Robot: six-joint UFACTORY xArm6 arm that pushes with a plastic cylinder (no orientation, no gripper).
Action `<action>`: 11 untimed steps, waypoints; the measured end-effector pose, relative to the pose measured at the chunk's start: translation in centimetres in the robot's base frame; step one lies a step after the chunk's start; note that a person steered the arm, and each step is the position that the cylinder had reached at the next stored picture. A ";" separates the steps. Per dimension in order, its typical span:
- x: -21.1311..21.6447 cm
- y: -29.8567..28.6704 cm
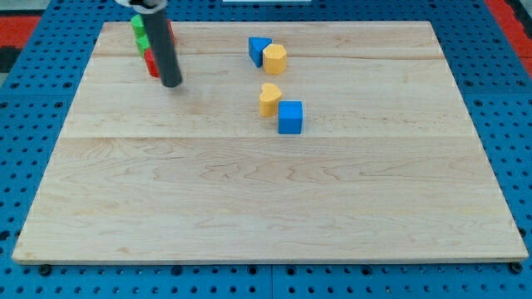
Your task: Move the yellow heart towards the top center
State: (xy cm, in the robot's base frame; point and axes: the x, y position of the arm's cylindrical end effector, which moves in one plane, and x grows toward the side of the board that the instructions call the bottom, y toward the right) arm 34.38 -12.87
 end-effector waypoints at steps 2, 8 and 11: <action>4.5 6.5; 1.2 21.2; -5.2 20.5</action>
